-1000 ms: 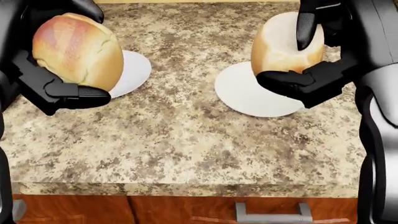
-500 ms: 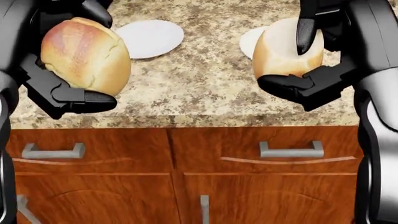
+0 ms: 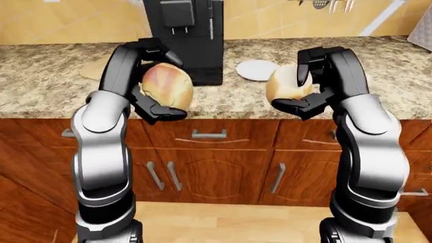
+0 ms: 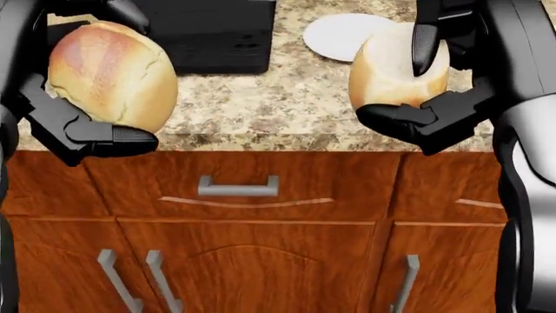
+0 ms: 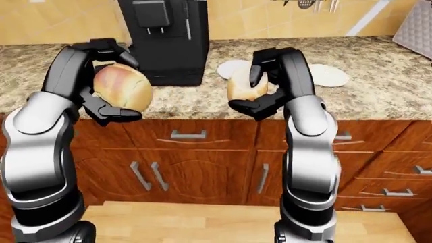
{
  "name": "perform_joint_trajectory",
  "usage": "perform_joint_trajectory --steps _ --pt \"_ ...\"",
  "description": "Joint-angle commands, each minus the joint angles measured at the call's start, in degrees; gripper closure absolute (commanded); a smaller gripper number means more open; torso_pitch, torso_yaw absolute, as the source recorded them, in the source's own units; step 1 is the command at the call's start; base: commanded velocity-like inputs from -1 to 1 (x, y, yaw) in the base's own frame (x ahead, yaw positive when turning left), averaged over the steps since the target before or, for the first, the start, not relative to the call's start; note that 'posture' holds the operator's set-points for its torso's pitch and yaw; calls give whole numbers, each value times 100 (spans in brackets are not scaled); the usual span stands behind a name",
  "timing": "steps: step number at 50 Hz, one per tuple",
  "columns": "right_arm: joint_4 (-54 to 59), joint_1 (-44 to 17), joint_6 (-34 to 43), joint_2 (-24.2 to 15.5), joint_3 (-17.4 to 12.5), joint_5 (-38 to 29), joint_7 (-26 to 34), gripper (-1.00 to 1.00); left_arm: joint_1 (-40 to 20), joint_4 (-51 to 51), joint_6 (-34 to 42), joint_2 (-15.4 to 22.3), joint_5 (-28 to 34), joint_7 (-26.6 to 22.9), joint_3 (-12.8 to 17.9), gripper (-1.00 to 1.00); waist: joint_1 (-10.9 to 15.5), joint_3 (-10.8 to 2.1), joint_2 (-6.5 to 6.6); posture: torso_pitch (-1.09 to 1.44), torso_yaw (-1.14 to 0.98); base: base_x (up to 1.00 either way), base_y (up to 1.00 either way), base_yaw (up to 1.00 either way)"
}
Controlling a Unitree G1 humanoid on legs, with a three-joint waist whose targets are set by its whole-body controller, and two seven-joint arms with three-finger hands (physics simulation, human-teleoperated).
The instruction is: Place all breads on the cutting board.
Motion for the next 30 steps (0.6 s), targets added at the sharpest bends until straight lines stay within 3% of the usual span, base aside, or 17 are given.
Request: perform_joint_trajectory --steps 1,3,10,13,14,15,16,19,21,23,24,25,26,27,28,30 --pt "-77 -97 -173 7 30 37 -19 100 -103 -35 -141 59 55 75 95 100 51 -204 290 0 0 23 73 0" --pt "-93 -101 -156 5 33 43 -17 100 -102 -49 -131 61 63 68 90 100 87 -87 137 0 0 22 73 0" --pt "-41 -80 -216 35 52 65 -52 100 -84 -21 -180 62 70 61 99 100 226 22 -276 0 0 22 73 0" --pt "-38 -46 -232 32 49 79 -47 100 -50 -21 -198 37 97 65 60 100 250 11 -481 0 0 22 73 0" --pt "-36 -42 -235 28 48 79 -47 100 -60 -3 -208 34 105 66 54 100 253 -69 -635 0 0 23 73 0" --pt "-65 -44 -203 23 54 75 -36 100 -76 2 -199 31 112 62 51 100 170 -35 -514 0 0 22 73 0" --pt "-61 -24 -225 26 45 81 -37 100 -68 -3 -205 24 122 55 43 100 215 -41 -582 0 0 21 73 0" --pt "-56 30 -272 37 35 97 -41 100 -69 -51 -164 27 150 23 49 100 196 -175 -624 0 0 22 73 0" --pt "-97 39 -255 40 36 105 -36 100 -94 -107 -99 39 169 -13 58 100 153 -135 -516 0 0 23 73 0" --pt "-117 28 -244 40 42 107 -34 100 -90 -116 -105 39 171 -18 68 100 104 -59 -303 0 0 23 73 0" --pt "-110 27 -248 41 46 107 -37 100 -88 -111 -111 36 171 -16 70 100 99 -80 -147 0 0 22 73 0" --pt "-111 24 -246 44 47 109 -37 100 -89 -110 -113 35 171 -15 70 100 101 -181 155 0 0 23 73 0" --pt "-107 25 -252 46 45 113 -38 100 -95 -134 -88 35 178 -23 63 100 135 -382 450 0 0 22 73 0" --pt "-93 28 -271 49 40 120 -42 100 -100 -109 -108 32 170 -17 72 100 191 -129 183 0 0 22 73 0" --pt "-97 32 -273 51 37 127 -42 100 -101 -113 -103 32 170 -18 73 100 197 -37 188 0 0 23 73 0" --pt "-105 45 -284 55 32 138 -44 100 -102 -91 -122 27 168 -4 72 100 234 -84 59 0 0 22 73 0"
